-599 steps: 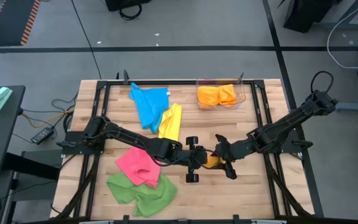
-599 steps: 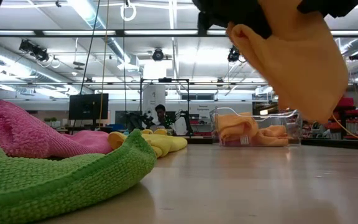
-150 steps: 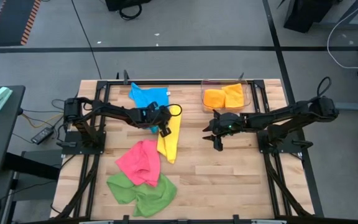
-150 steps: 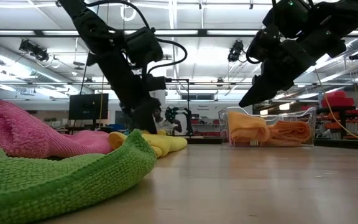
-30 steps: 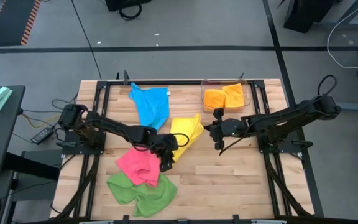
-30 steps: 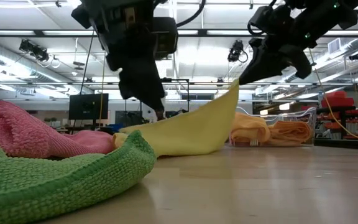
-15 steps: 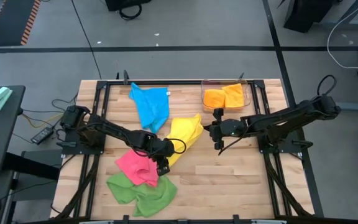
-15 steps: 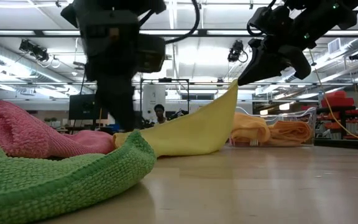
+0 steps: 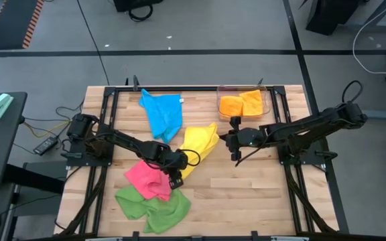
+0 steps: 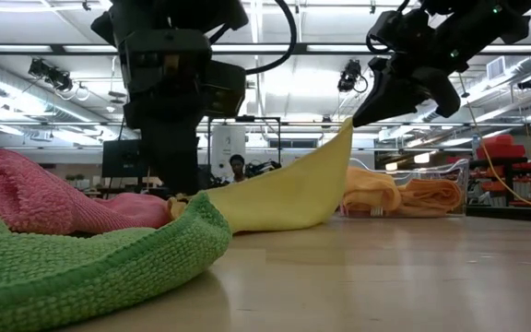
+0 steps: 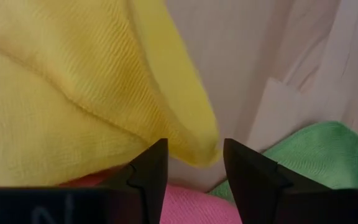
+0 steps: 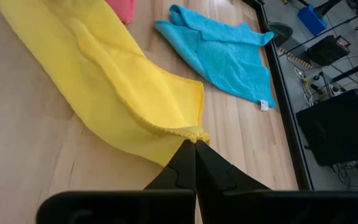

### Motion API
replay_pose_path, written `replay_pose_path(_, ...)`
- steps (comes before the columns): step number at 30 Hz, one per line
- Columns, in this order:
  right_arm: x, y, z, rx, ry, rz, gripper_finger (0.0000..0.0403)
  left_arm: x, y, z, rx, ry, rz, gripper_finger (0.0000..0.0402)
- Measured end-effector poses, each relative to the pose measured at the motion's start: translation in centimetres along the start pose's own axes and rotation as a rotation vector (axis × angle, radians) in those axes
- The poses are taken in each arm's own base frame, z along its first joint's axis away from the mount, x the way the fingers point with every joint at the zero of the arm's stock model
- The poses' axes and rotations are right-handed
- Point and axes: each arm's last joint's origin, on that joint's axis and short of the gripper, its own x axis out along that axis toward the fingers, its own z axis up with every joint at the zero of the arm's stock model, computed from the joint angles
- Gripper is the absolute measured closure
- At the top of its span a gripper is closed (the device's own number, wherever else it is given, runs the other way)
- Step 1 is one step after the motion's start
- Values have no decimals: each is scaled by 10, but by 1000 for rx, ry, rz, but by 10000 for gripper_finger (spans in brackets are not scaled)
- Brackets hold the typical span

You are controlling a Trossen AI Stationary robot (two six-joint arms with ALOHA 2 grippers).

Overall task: Fold microfiber towels
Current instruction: Fold the yellow microfiber cloth

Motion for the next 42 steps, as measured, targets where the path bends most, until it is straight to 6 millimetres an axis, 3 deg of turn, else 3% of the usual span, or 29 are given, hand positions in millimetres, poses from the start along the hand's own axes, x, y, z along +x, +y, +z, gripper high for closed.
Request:
replay_pose_path(6,0,0,0,1,-3,-1,400,6,1,1,18,-15,9,276)
replay_pose_path(13,0,0,0,2,-3,-1,400,12,4,3,65,-18,22,386)
replay_pose_path(16,0,0,0,2,-2,0,400,7,3,5,68,-31,14,386)
replay_pose_path(23,-3,3,-3,-28,19,70,400,-32,-5,9,106,-97,-75,394)
replay_pose_path(26,-12,0,4,-26,12,80,400,-55,-10,10,166,-151,-126,388)
replay_pose_path(33,-61,-12,42,61,-14,211,400,-115,-11,10,290,-316,-191,389)
replay_pose_path(39,-106,-26,77,128,-20,468,400,-164,-7,10,361,-487,-285,384)
replay_pose_path(42,-124,-34,85,140,-6,564,400,-182,-14,13,455,-603,-390,372)
